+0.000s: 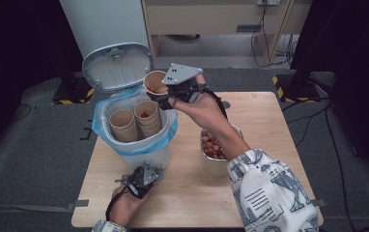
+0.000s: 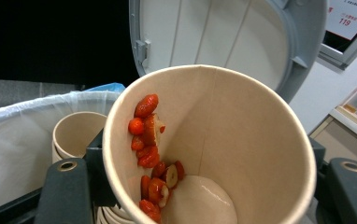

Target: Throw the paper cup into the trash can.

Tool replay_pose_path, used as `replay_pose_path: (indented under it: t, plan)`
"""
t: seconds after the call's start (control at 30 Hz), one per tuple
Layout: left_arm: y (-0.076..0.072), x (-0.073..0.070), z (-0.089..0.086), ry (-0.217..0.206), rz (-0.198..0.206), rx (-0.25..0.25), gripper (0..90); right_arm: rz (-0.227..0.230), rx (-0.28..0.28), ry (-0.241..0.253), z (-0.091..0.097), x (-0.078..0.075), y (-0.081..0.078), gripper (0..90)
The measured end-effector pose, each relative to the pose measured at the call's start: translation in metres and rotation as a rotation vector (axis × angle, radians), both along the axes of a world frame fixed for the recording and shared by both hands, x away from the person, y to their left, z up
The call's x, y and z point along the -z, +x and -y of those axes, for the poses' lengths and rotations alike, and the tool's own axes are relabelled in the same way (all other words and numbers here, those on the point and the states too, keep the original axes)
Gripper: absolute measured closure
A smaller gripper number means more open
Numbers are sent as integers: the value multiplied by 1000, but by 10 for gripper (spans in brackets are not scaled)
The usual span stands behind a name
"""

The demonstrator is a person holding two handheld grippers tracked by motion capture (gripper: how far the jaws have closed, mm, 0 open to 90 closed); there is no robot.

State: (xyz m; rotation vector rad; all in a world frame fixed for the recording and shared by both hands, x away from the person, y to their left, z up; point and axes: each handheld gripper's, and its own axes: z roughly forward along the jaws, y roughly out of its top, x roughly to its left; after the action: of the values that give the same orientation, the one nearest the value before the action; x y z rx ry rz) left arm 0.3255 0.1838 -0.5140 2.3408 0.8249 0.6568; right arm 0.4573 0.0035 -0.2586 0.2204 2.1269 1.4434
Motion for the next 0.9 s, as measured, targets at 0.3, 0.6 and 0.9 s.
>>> replay_pose_path:
  t: [0.3,0.6,0.9]
  plan:
    - [0,0,0,-1,-1,0,897,-30,-16,4,-5,4,-1,319]
    - [0,0,0,-1,0,2,898,-83,-73,-2,-18,17,-3,317]
    - [0,0,0,-5,-5,0,897,-143,-122,-11,-30,28,-7,314]
